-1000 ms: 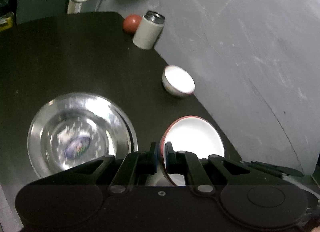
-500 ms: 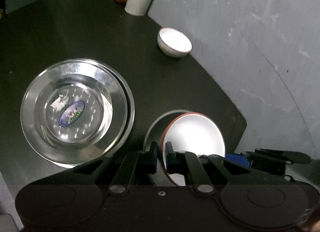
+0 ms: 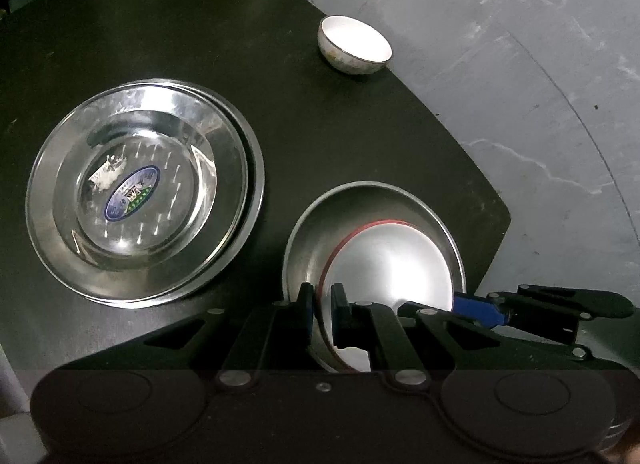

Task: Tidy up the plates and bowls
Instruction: 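Carry the white bowl with both grippers and lower it into the steel bowl, then open both grippers to release the white bowl rim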

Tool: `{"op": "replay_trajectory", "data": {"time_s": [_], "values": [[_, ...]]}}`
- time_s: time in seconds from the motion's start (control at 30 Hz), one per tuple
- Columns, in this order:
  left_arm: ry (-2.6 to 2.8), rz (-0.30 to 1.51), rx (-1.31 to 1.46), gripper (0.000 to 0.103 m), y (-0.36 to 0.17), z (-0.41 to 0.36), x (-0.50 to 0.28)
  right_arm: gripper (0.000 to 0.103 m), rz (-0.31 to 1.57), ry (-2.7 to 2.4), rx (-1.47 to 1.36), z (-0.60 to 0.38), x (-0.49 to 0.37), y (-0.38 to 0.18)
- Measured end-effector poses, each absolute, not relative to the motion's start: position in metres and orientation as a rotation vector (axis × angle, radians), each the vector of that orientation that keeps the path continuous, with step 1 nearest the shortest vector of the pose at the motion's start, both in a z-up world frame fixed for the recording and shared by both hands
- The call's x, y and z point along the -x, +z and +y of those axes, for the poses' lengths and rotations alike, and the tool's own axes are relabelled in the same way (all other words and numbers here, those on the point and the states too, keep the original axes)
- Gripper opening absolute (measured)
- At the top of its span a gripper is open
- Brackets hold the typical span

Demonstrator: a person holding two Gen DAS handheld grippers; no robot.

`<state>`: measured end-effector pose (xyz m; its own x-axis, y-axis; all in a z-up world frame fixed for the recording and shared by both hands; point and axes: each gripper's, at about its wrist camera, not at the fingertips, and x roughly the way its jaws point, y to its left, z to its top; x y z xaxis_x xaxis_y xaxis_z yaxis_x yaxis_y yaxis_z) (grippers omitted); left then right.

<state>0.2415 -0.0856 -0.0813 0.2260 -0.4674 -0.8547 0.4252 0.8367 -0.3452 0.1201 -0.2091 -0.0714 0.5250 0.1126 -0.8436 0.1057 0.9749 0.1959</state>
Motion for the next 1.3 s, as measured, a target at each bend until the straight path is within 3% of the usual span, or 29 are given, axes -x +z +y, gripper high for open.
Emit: {"op": "replay_trajectory", "data": {"time_s": [0.8,1.07,1.2,1.3], "values": [[-0.551,1.191,0.070,0.014,-0.077,-0.081,-0.237,0.024,1.006,0.046,-0.228,-0.216,-0.121,-0.070],[-0.547,1.150,0.069,0.020,-0.064,-0.078,-0.235,0.032,0.978,0.053,-0.228,-0.219,-0.120,-0.064],[-0.555,1.125,0.074,0.028,-0.055,-0.076,-0.234,0.044,0.948,0.062,-0.234,-0.220,-0.118,-0.057],[-0.505,1.082,0.035,0.058,-0.047,-0.076,-0.234,0.053,0.916,0.057,-0.226,-0.222,-0.115,-0.050]]}}
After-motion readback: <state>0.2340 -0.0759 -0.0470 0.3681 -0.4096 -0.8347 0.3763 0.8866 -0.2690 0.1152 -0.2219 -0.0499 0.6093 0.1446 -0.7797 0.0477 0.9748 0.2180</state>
